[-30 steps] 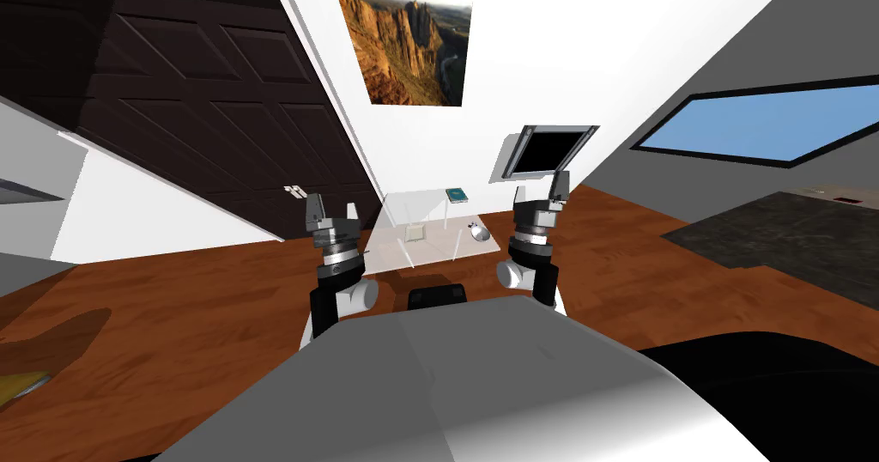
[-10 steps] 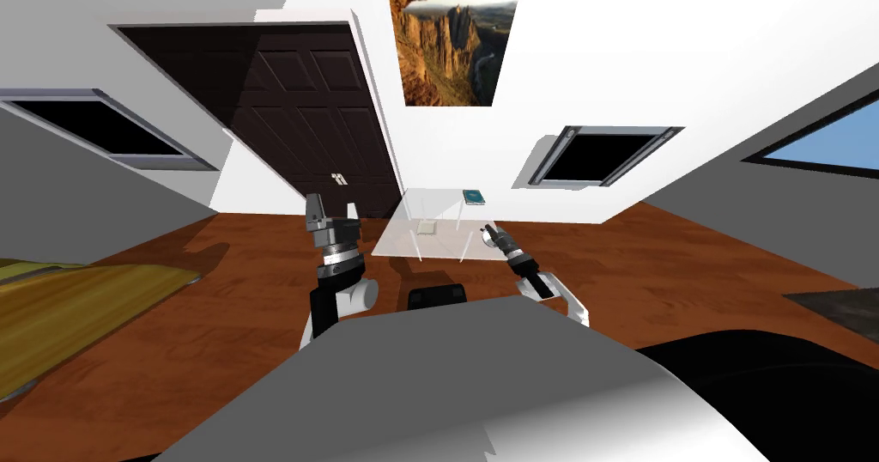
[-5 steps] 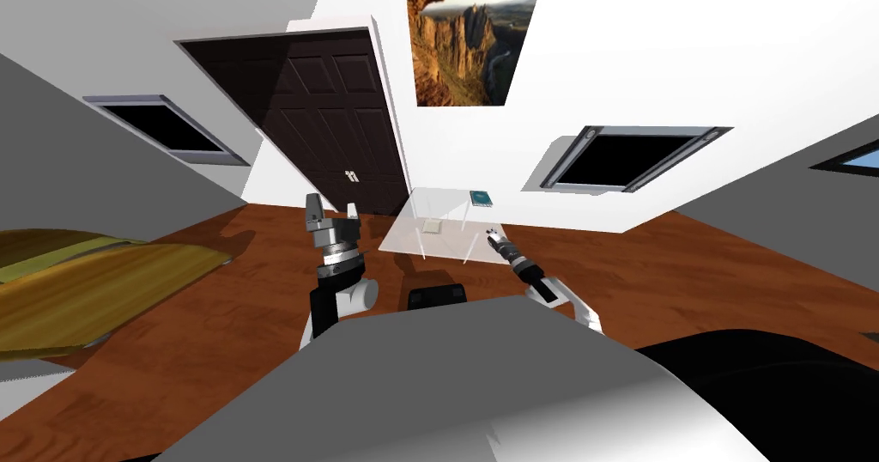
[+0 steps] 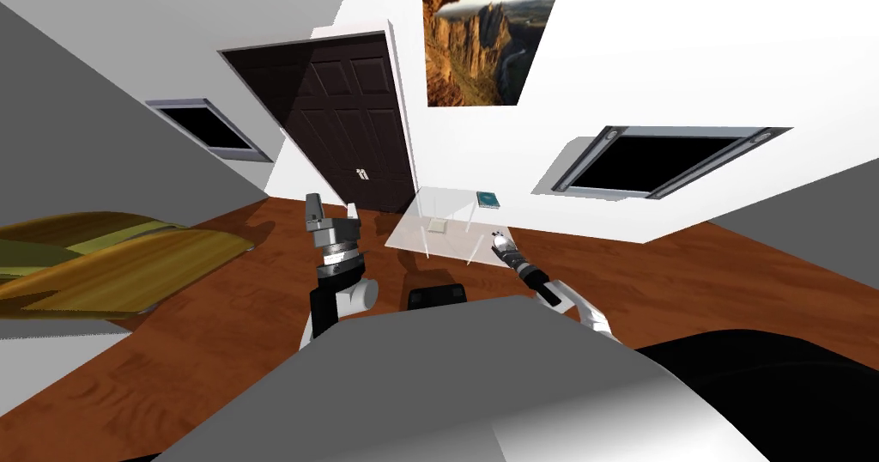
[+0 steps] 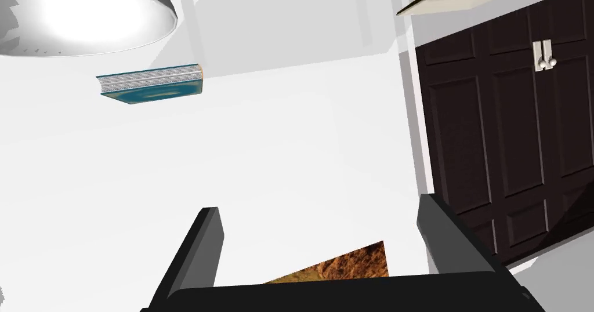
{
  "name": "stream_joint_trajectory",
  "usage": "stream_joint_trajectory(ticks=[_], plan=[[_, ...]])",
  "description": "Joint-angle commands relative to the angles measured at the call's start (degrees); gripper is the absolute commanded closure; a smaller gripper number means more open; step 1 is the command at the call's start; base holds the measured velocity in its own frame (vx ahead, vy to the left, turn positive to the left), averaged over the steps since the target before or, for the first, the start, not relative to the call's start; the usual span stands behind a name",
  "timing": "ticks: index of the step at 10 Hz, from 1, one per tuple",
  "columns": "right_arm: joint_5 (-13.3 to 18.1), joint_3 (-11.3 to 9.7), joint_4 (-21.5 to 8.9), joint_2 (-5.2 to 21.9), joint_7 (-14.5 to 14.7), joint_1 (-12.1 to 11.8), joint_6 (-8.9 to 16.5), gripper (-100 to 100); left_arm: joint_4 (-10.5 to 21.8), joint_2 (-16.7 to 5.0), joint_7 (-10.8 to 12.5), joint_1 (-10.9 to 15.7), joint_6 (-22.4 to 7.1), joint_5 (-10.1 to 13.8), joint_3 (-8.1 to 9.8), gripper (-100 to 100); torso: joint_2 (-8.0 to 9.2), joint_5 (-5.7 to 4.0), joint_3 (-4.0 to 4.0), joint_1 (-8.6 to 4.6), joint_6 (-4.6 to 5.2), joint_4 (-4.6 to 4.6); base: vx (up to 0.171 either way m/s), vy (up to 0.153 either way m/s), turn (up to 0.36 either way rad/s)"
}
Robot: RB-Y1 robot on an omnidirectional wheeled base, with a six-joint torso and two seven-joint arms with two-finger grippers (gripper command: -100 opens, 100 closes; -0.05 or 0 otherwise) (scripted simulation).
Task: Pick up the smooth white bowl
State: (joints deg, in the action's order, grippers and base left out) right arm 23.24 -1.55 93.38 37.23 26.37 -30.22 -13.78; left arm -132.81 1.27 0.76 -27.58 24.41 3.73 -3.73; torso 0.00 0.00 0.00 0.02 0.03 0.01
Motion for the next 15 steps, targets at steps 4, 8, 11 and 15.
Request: stream_joint_trajectory(ticks=[4, 8, 11, 15], plan=[[3.35, -1.77, -6.80, 4.63, 1.98, -0.20, 1.22, -100, 0.00, 0.00, 0.00, 0.00, 0.00, 0.00, 0.00, 0, -0.01, 0.02, 0.00, 0.06, -0.02, 0.00, -0.005, 0.020, 0.159], [6.36, -3.71, -14.82, 8.02, 3.78, -0.16, 2.29, -100, 0.00, 0.00, 0.00, 0.00, 0.00, 0.00, 0.00, 0, -0.04, 0.01, -0.02, 0.01, 0.00, 0.00, -0.001, 0.016, 0.119], [9.02, -5.75, -20.99, 11.04, 5.33, 0.08, 3.16, -100, 0.00, 0.00, 0.00, -0.01, 0.00, 0.00, 0.00, 0, -0.07, 0.02, -0.04, 0.06, 0.03, -0.01, 0.009, 0.033, 0.193], [11.28, -7.80, -26.71, 13.80, 6.63, 0.49, 3.82, -100, 0.00, 0.00, 0.00, -0.01, 0.00, 0.00, 0.00, 0, -0.07, 0.02, -0.04, 0.06, 0.02, -0.01, 0.010, 0.031, 0.139]])
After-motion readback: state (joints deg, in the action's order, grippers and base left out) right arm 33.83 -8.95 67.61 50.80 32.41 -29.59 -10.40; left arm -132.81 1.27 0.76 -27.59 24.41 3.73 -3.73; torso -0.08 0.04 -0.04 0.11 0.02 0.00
